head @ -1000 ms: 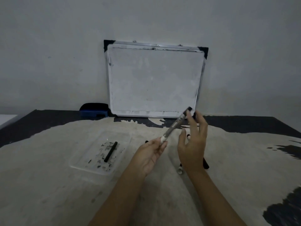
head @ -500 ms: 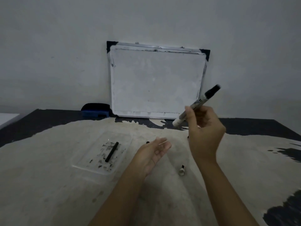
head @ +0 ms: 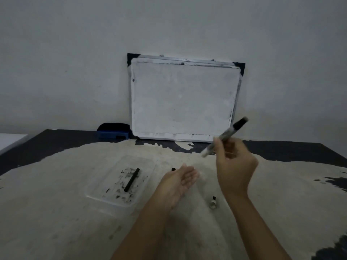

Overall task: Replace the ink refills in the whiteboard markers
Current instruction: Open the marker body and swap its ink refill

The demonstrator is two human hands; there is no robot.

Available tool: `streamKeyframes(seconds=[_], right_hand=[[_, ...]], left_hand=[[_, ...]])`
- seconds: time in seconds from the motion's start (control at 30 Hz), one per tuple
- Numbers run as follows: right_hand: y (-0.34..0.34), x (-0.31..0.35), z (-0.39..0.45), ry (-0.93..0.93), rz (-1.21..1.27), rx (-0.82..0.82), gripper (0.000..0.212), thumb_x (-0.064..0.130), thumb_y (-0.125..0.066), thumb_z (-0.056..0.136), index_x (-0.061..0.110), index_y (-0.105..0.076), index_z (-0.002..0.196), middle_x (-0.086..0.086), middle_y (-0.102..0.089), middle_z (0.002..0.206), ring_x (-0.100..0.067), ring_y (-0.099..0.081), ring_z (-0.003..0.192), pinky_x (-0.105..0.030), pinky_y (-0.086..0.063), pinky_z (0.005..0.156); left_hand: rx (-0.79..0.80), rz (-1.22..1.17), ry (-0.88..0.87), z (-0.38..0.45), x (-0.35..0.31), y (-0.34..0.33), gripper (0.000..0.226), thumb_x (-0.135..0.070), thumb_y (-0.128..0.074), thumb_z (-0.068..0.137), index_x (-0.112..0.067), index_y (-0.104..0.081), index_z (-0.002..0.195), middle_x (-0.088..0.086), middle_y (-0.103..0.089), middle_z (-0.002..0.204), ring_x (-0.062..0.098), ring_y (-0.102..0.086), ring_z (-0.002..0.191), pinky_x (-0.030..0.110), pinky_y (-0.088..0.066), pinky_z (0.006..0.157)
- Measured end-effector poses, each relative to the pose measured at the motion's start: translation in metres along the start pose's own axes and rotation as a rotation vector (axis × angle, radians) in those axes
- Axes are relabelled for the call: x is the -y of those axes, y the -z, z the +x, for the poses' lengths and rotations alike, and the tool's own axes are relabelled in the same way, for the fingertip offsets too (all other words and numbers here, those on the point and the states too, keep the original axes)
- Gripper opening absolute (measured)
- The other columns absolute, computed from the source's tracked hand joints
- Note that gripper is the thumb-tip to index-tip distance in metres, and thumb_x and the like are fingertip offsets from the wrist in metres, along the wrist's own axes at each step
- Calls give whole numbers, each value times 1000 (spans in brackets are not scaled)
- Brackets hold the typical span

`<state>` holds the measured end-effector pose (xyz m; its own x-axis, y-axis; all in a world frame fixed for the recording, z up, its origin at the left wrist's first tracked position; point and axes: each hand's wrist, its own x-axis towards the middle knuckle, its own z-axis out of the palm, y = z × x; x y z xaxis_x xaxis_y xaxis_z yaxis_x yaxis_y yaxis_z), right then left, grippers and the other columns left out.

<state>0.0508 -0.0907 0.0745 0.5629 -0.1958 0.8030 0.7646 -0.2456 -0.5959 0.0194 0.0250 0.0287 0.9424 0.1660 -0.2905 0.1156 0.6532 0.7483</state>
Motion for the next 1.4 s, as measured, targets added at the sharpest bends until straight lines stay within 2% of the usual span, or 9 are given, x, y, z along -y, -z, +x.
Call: streamKeyframes(seconds=[0.1, 0.2, 0.3, 0.47, 0.57, 0.73, 1.17, 1.3, 1.4], right_hand=[[1, 7, 4, 114, 30, -38, 14, 17, -66, 86, 4, -66, 88, -2, -69, 78, 1, -66, 71, -18, -55, 64], [-1, 1, -15, 66, -96, 79, 20, 22, -69, 83, 4, -67, 74, 6, -62, 63, 0, -61, 60, -20, -52, 56], [-3, 3, -9, 101, -8, -20, 9, 11, -69, 82, 3, -66, 79, 8, -61, 68, -2, -62, 69, -7, -49, 62], [-5, -21, -28, -160, -26, 57, 9, 16, -68, 83, 8, -66, 78, 15, -60, 63, 5, -63, 63, -18, -51, 54], [-4, -18, -18, -108, 38, -7, 6, 9, -66, 84, 12, -61, 83, 17, -60, 69, 4, -63, 65, -10, -51, 58], [-3, -30, -38, -243, -38, 237, 12, 5, -66, 84, 12, -58, 78, 13, -60, 63, 9, -61, 60, -7, -47, 53], [-2, -40, -37, -209, 3, 170, 8, 5, -63, 85, 5, -58, 80, 8, -64, 66, -10, -68, 61, -15, -55, 58], [0, -38, -35, -237, 2, 134, 10, 3, -62, 86, 7, -56, 79, 13, -60, 65, 5, -65, 60, -13, -54, 56], [-1, -41, -36, -237, -13, 83, 10, 6, -62, 86, 9, -55, 81, 15, -60, 66, -2, -66, 59, -15, -55, 56]], left_hand=[[-16, -9, -6, 1, -3, -2, 36, -18, -42, 97, 12, -54, 111, 17, -63, 96, 21, -63, 87, 26, -53, 81], [-25, 9, 16, -3, 2, -1, 38, -18, -42, 96, 12, -52, 116, 18, -64, 99, 23, -64, 90, 31, -52, 87], [-13, 26, 7, -1, 0, -3, 39, -18, -41, 97, 13, -50, 119, 17, -63, 100, 22, -63, 90, 32, -49, 90], [-99, 56, -80, 1, 4, -3, 34, -15, -41, 97, 10, -53, 117, 15, -63, 101, 21, -62, 92, 29, -50, 90], [-191, 167, -213, 6, 1, -2, 30, -13, -44, 95, 4, -59, 114, 10, -66, 105, 18, -63, 99, 26, -49, 92], [-180, 161, -320, 1, 1, -1, 30, -12, -41, 94, 1, -60, 114, 11, -64, 110, 19, -62, 104, 20, -49, 85], [-167, 185, -290, -1, 1, -1, 31, -14, -41, 95, 2, -58, 116, 13, -64, 116, 22, -61, 108, 25, -48, 91], [-173, 208, -275, 0, 1, 0, 32, -12, -42, 95, 4, -57, 118, 16, -63, 120, 23, -61, 110, 26, -47, 93], [-172, 226, -275, 1, 2, 0, 32, -13, -42, 94, 3, -58, 117, 15, -63, 121, 22, -61, 109, 26, -47, 93]])
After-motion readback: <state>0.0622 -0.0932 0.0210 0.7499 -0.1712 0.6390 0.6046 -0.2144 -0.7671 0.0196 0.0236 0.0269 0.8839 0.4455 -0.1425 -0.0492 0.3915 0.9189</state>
